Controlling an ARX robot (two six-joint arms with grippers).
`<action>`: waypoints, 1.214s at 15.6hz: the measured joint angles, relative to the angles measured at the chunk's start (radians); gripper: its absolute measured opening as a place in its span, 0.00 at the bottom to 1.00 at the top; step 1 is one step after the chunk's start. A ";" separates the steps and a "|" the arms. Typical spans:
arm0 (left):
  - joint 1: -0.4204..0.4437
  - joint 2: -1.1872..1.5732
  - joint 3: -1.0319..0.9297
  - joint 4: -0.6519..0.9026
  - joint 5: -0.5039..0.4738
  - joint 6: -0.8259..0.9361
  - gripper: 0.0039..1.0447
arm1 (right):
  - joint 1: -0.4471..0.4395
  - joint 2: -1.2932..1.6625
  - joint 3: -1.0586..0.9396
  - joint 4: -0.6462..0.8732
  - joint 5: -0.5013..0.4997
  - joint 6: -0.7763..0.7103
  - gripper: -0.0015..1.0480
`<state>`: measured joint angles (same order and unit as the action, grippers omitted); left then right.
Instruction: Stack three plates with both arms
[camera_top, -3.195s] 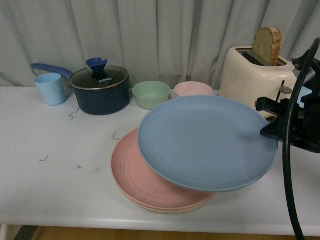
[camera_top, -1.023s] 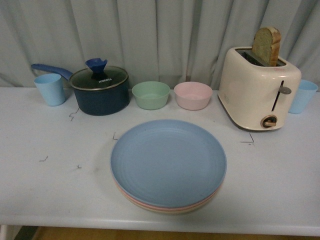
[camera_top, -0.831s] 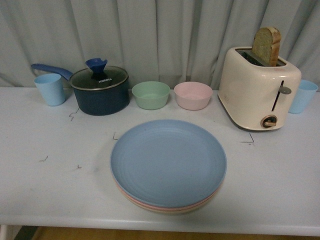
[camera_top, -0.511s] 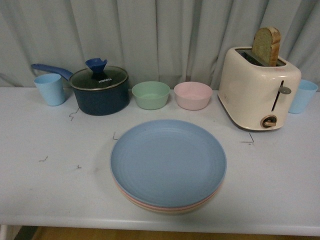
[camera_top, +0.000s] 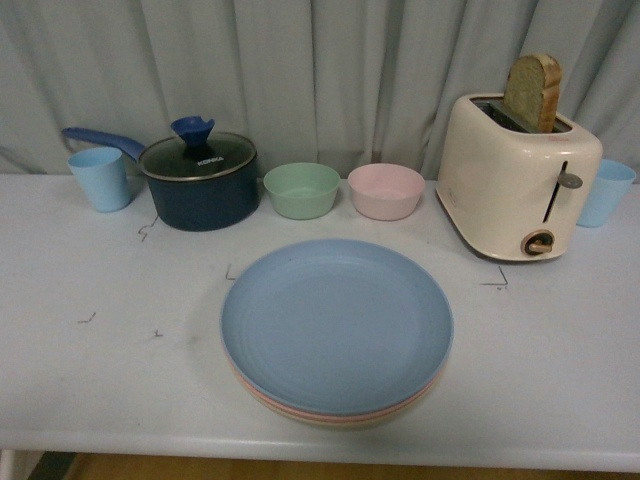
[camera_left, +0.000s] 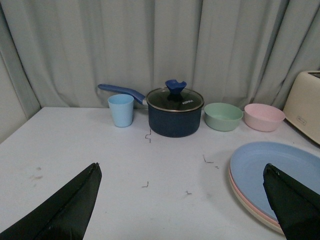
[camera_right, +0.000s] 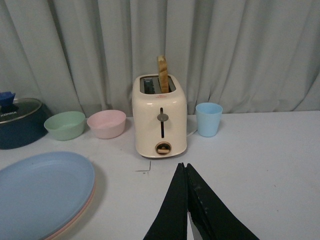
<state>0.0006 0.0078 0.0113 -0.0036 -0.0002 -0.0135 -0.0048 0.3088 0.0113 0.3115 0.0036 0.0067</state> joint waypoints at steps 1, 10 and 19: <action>0.000 0.000 0.000 0.000 0.000 0.000 0.94 | 0.000 -0.023 0.000 -0.022 0.000 0.000 0.02; 0.000 0.000 0.000 0.000 0.000 0.000 0.94 | 0.000 -0.305 0.000 -0.314 -0.003 0.000 0.02; 0.000 0.000 0.000 0.000 0.000 0.000 0.94 | 0.000 -0.305 0.000 -0.315 -0.003 -0.001 0.71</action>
<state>0.0006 0.0082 0.0113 -0.0032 -0.0002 -0.0135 -0.0048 0.0036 0.0116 -0.0036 0.0006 0.0059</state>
